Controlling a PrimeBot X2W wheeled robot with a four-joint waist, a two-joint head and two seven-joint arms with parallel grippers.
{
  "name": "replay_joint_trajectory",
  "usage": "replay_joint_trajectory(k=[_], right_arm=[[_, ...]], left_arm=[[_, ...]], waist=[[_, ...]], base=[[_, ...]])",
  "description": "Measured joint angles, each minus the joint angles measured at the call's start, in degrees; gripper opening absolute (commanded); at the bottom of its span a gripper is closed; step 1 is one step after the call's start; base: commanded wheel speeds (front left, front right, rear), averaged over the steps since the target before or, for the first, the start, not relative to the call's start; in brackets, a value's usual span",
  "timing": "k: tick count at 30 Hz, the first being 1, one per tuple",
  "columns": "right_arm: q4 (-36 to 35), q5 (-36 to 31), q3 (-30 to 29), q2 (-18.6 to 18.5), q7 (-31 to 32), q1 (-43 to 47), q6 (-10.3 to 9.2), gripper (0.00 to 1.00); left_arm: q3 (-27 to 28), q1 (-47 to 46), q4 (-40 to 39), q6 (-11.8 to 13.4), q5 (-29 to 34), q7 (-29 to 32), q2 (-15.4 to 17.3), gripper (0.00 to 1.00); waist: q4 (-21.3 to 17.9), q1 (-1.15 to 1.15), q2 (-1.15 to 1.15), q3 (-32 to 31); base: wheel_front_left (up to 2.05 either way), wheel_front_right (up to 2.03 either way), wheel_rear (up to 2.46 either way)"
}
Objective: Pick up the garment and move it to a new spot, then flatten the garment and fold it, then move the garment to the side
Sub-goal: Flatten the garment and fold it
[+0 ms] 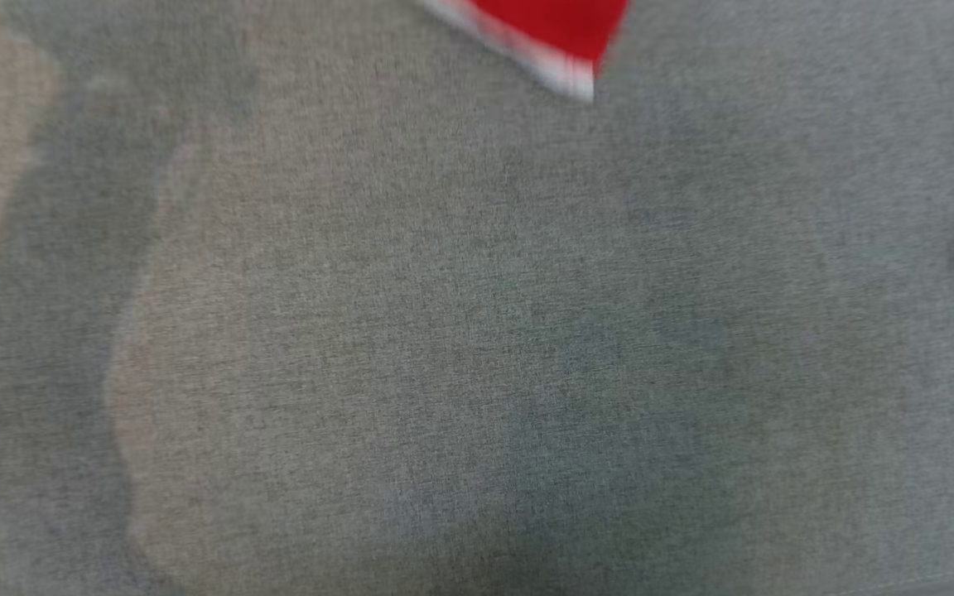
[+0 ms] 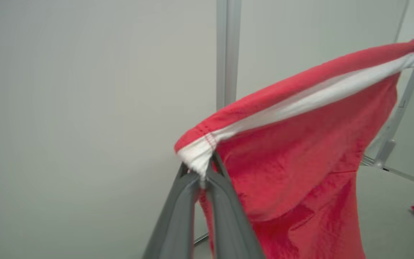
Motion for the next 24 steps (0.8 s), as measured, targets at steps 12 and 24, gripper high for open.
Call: replay_joint_trajectory(k=[12,24], right_arm=[[29.69,3.58,2.94,2.15,-19.71,-17.74,0.01,0.00],[16.86,11.18,17.77,-4.04,-27.40,18.54,-0.01,0.00]], left_arm=[[-11.40,-18.55,26.09,-0.25,2.35,-18.66,-3.14,0.00],[-29.67,11.52,16.39,-0.25,-10.37,-32.36,5.30,0.00]], waist=[[-0.78,0.00,0.00,9.31],[-0.03,0.00,0.00,4.97]], base=[[0.00,0.00,0.00],[0.00,0.00,0.00]])
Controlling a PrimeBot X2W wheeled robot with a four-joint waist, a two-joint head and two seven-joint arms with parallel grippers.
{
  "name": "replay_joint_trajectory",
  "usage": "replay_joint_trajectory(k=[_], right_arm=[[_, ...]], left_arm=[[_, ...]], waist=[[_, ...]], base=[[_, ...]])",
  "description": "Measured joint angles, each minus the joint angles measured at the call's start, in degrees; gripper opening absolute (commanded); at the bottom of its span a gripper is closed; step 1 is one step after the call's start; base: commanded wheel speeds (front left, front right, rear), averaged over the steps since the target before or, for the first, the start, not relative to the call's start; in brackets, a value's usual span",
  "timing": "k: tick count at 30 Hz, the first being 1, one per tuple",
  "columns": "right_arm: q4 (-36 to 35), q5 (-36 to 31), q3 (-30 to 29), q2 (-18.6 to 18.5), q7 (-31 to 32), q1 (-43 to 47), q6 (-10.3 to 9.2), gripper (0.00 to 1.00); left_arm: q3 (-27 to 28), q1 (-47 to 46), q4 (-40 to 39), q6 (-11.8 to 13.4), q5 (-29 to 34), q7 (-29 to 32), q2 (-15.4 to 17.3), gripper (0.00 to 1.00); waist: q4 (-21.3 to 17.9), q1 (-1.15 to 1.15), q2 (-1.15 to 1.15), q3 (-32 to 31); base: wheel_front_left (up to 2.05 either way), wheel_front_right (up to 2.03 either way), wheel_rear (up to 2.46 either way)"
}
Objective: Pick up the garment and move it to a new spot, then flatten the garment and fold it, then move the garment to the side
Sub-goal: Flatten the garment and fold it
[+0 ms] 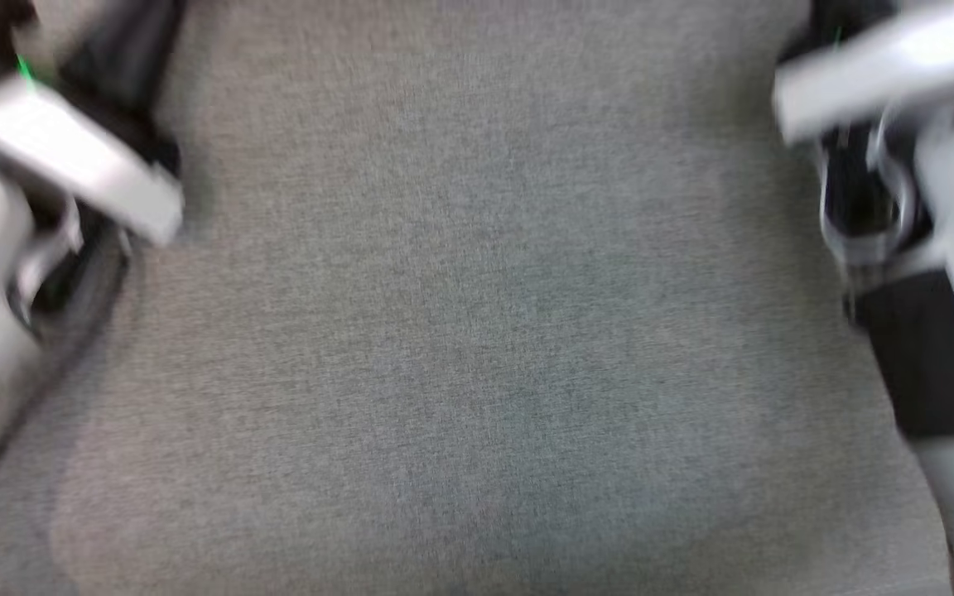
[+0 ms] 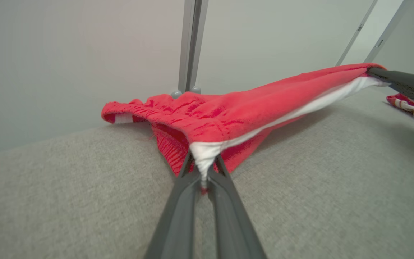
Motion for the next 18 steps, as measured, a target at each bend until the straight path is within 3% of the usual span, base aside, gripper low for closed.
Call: replay_joint_trajectory(k=[4,7,13,18], right_arm=[[-6.97,2.26,1.62,-4.17,-0.22,14.13,0.00,0.00],[-10.95,3.86,1.51,-6.22,0.31,25.02,0.01,0.00],[-18.13,3.77,-0.16,-8.20,1.83,44.46,0.02,0.00],[-24.36,2.46,-4.88,-7.27,3.35,59.43,0.02,0.00]], left_arm=[[-1.57,10.66,-3.61,0.01,-0.97,-1.14,1.96,0.00],[-2.38,20.14,-6.37,1.81,-1.55,-1.34,1.83,0.00],[-0.66,40.08,-15.12,10.14,-3.98,-1.45,0.93,0.00],[3.32,55.64,-23.56,16.48,-4.35,-1.44,-0.97,0.00]], waist=[[0.32,0.00,0.00,-5.21],[0.55,0.00,0.00,-9.84],[0.70,0.00,0.00,-19.82],[0.63,0.00,0.00,-27.23]], base=[[0.00,0.00,0.00],[0.00,0.00,0.00],[0.00,0.00,0.00],[0.00,0.00,0.00]])
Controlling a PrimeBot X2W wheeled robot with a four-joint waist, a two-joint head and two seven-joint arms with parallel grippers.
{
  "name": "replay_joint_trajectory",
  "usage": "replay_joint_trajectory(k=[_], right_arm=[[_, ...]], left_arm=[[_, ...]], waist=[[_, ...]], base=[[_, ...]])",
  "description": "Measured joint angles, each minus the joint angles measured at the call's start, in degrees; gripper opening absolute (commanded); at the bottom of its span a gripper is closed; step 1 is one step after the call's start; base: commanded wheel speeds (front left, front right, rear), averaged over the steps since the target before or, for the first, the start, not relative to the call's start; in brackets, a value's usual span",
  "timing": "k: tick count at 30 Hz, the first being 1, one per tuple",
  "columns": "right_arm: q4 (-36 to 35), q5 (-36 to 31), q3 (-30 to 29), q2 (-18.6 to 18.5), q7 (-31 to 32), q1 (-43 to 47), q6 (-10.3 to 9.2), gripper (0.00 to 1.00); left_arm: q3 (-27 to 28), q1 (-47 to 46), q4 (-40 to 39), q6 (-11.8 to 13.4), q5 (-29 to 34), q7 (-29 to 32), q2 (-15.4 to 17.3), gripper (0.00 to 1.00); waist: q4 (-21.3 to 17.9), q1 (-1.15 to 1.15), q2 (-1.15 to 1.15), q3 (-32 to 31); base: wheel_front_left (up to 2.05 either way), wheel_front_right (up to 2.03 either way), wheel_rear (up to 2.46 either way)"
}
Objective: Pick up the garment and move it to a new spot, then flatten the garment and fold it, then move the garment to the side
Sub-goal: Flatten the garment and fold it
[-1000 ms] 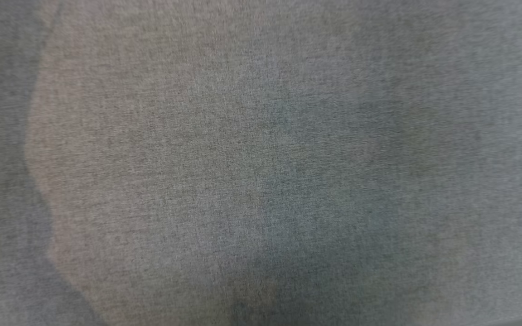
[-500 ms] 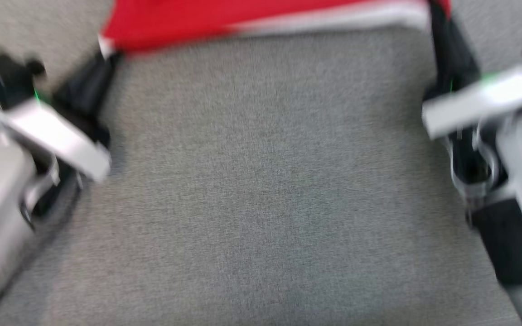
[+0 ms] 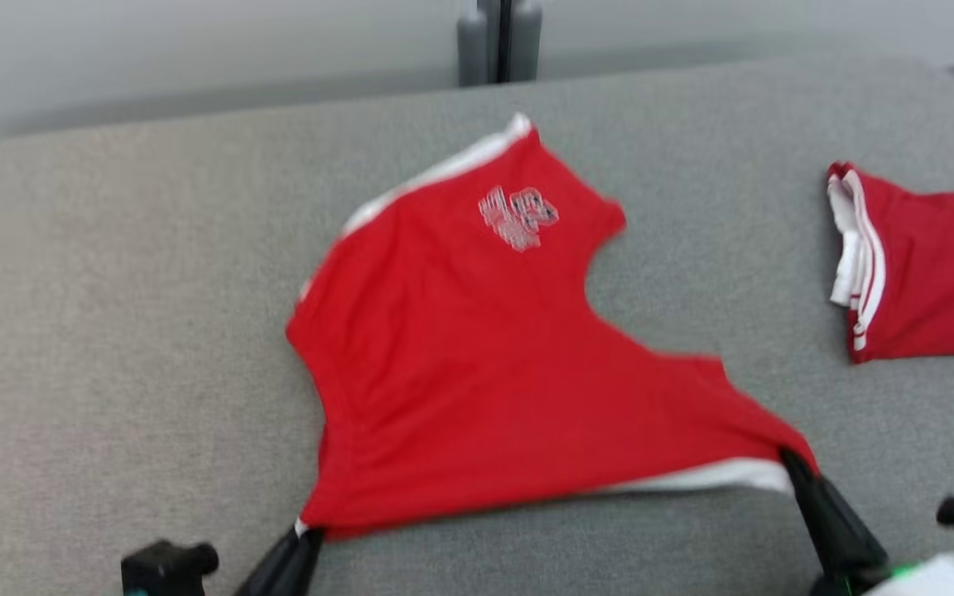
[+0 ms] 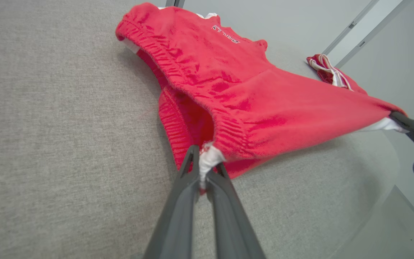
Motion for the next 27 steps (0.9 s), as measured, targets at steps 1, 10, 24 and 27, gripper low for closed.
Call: replay_joint_trajectory(k=[1,10,24,27], right_arm=[[-1.57,-0.80,-1.00,0.23,0.51,2.66,0.00,0.00],[-14.24,-5.30,-9.38,5.22,6.51,12.08,0.00,0.00],[-4.23,-10.69,-10.40,5.24,18.48,-20.52,0.00,0.00],[0.86,-11.59,-10.12,4.38,21.11,-27.97,-0.01,0.00]], left_arm=[[0.56,2.10,-1.67,0.71,0.03,-0.01,-0.34,0.00],[3.22,8.52,-8.75,2.14,-0.18,-0.01,-0.02,0.00],[6.44,-10.30,-5.38,-2.88,-3.70,7.50,-2.77,0.00],[6.09,-14.93,-4.57,-2.87,-3.53,9.58,-4.53,0.00]], waist=[[0.06,0.00,0.00,-1.13],[2.03,0.00,0.00,-1.56],[6.88,0.00,0.00,10.18],[9.52,0.00,0.00,11.69]], base=[[0.00,0.00,0.00],[0.00,0.00,0.00],[0.00,0.00,0.00],[0.00,0.00,0.00]])
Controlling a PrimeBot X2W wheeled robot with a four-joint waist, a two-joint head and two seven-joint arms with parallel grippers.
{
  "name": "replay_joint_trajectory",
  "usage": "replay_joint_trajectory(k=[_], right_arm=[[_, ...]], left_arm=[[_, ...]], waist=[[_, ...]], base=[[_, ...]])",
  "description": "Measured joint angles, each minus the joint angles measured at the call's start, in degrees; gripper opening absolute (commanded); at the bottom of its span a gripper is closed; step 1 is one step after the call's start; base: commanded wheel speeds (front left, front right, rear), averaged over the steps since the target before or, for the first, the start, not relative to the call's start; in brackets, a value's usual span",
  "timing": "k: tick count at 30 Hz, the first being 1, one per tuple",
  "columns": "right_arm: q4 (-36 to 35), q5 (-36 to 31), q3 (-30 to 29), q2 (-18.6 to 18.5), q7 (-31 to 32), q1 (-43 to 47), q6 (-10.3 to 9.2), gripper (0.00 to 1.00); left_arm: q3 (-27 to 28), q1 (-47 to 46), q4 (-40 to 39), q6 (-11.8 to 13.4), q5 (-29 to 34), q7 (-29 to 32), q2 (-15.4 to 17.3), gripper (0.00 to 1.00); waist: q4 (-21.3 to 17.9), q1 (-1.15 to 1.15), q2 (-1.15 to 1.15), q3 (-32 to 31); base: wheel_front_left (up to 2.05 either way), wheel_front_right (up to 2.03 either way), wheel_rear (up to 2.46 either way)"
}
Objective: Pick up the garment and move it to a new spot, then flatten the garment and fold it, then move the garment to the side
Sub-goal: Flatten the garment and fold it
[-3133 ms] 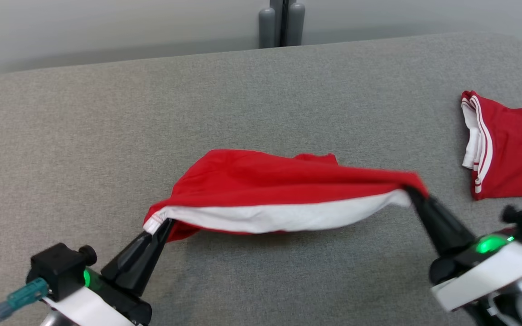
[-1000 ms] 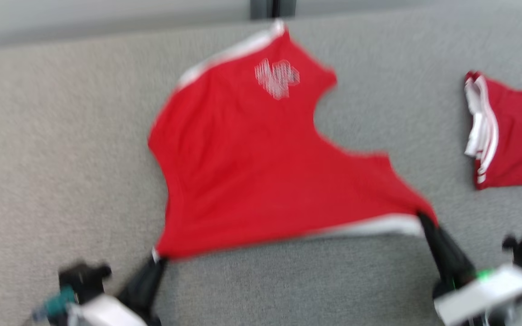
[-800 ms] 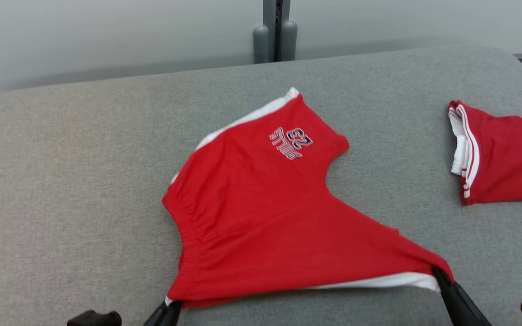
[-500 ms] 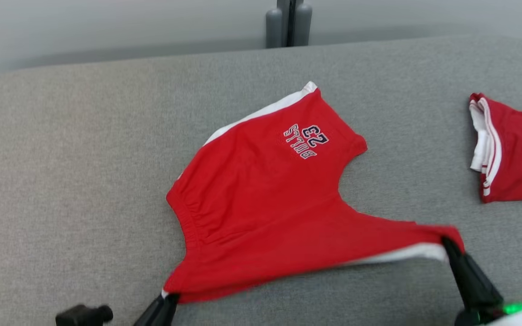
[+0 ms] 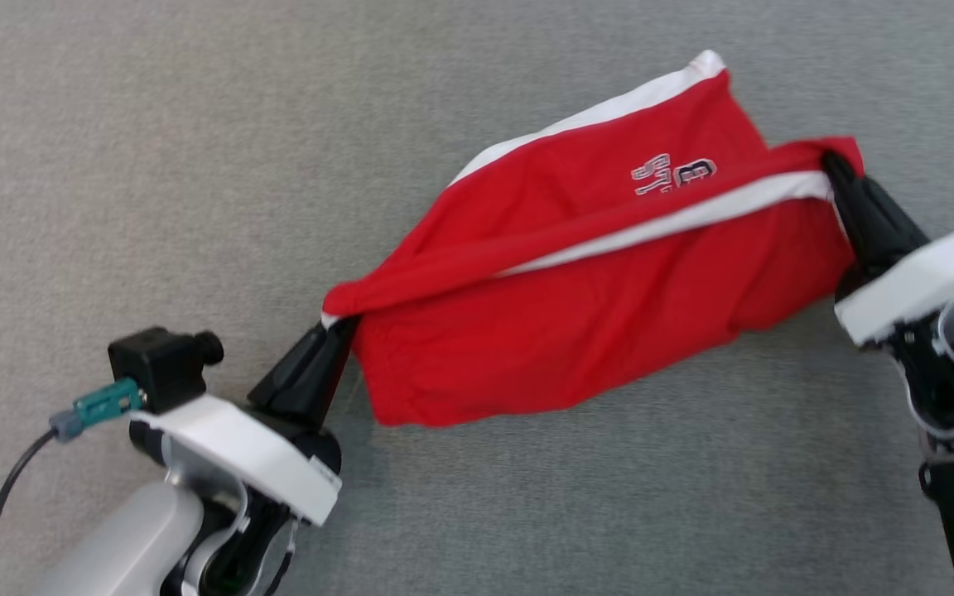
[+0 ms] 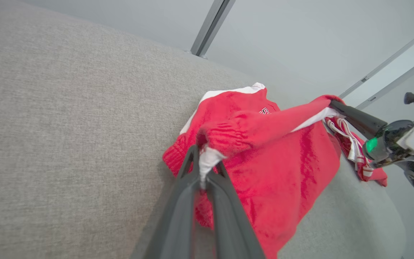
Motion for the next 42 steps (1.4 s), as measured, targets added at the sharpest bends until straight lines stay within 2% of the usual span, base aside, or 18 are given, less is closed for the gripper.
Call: replay_joint_trajectory(k=[9,14,23,24,25,26,27,29,35,38,42], right_arm=[[13.65,-2.49,2.23,-0.99,4.24,-14.83,0.00,0.00],[18.15,-3.41,4.32,-1.57,5.71,-18.21,0.00,0.00],[21.40,-4.02,6.42,-3.00,6.58,-21.83,0.00,0.00],[21.65,-4.03,6.60,-3.08,6.57,-22.29,0.00,0.33],[21.91,-4.05,6.78,-3.13,6.49,-22.85,0.00,0.73],[22.21,-4.12,6.94,-3.19,6.47,-23.37,0.00,0.98],[22.50,-4.32,7.40,-3.33,6.44,-23.87,0.00,1.00],[22.97,-4.32,7.67,-3.36,5.45,-24.59,0.00,1.00],[24.50,-4.39,8.80,-3.86,2.02,-25.59,-0.01,1.00],[24.57,-4.47,9.49,-4.87,0.35,-25.98,-0.01,1.00],[23.94,-5.34,10.35,-7.26,0.54,-24.56,-0.01,1.00]], left_arm=[[-1.79,-8.47,5.35,-1.59,-0.09,4.20,-4.26,0.00],[-2.31,-10.46,8.61,-2.42,-0.11,4.60,-5.75,0.00],[-2.71,-11.15,10.72,-3.09,-0.65,4.86,-6.62,0.00],[-2.69,-11.21,10.85,-3.02,-0.65,4.85,-6.69,0.00],[-2.60,-11.27,10.98,-2.86,-0.60,4.56,-6.86,0.17],[-2.69,-11.35,11.07,-2.76,-0.43,4.54,-6.88,0.30],[-2.76,-11.38,11.17,-2.76,-0.41,4.56,-6.90,0.40],[-2.68,-11.38,11.36,-2.44,-0.33,4.10,-7.16,1.00],[-2.03,-11.36,11.94,-0.62,0.68,2.21,-7.34,1.00],[-1.31,-10.53,11.54,1.38,2.98,-0.35,-6.10,1.00],[-0.15,-6.96,9.96,5.11,8.24,-6.84,-4.07,1.00]], waist=[[5.17,0.00,0.00,2.72],[5.31,0.00,0.00,3.16],[5.12,0.00,0.00,3.93],[5.19,0.00,0.00,4.00],[5.28,0.00,0.00,4.06],[5.37,0.00,0.00,4.11],[5.47,0.00,0.00,4.14],[5.69,0.00,0.00,4.16],[5.80,0.00,0.00,3.65],[5.54,0.00,0.00,3.08],[5.16,0.00,0.00,1.60]], base=[[0.00,0.00,0.00],[0.00,0.00,0.00],[0.00,0.00,0.00],[0.00,0.00,0.00],[0.00,0.00,0.00],[0.00,0.00,0.00],[0.00,0.00,0.00],[0.00,0.00,0.00],[0.00,0.00,0.00],[0.00,0.00,0.00],[0.00,0.00,0.00]])
